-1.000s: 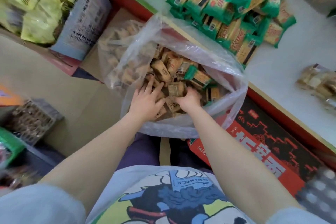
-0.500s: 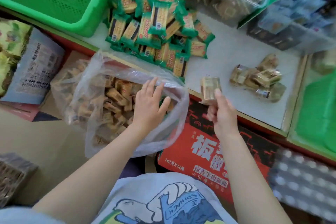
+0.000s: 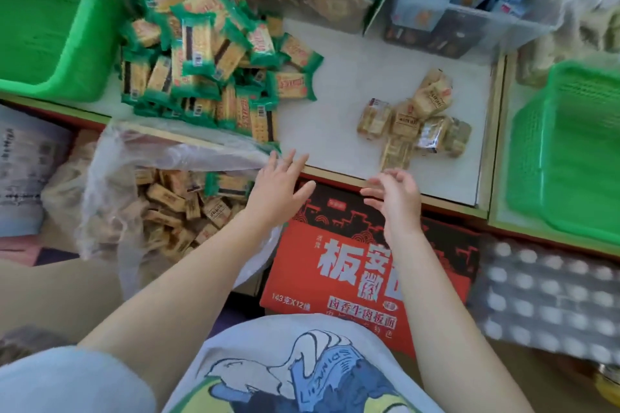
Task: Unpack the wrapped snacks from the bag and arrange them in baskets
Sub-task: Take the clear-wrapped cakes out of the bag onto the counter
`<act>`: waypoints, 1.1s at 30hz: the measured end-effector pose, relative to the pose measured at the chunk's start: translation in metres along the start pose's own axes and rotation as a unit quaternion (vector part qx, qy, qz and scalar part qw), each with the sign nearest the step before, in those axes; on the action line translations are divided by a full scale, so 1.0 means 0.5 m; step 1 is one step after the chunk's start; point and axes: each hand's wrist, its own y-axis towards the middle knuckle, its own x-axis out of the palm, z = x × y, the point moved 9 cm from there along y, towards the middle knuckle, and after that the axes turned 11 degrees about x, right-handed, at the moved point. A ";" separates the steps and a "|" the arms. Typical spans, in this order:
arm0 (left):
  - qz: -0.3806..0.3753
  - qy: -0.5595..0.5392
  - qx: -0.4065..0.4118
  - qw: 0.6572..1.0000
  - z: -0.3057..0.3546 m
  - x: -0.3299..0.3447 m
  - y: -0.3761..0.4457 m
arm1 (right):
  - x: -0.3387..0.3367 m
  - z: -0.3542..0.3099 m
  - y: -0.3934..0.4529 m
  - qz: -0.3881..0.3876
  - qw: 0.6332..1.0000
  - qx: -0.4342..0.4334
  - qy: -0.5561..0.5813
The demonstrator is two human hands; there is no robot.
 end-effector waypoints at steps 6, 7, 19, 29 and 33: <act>0.256 -0.024 -0.178 0.950 -0.224 -0.070 -0.237 | 0.244 0.067 -0.108 -0.205 0.959 -0.029 -0.194; 0.215 -0.021 -0.211 0.953 -0.268 -0.038 -0.274 | 0.292 0.092 -0.123 -0.237 0.944 -0.028 -0.227; -0.003 -0.083 -0.239 0.967 -0.465 0.144 -0.462 | 0.558 0.403 -0.088 -0.223 0.712 -0.091 -0.659; 0.035 -0.123 -0.182 0.975 -0.490 0.159 -0.479 | 0.578 0.478 -0.093 -0.202 0.577 -0.105 -0.784; 0.040 -0.125 -0.173 0.976 -0.483 0.157 -0.478 | 0.578 0.481 -0.080 -0.225 0.559 -0.075 -0.795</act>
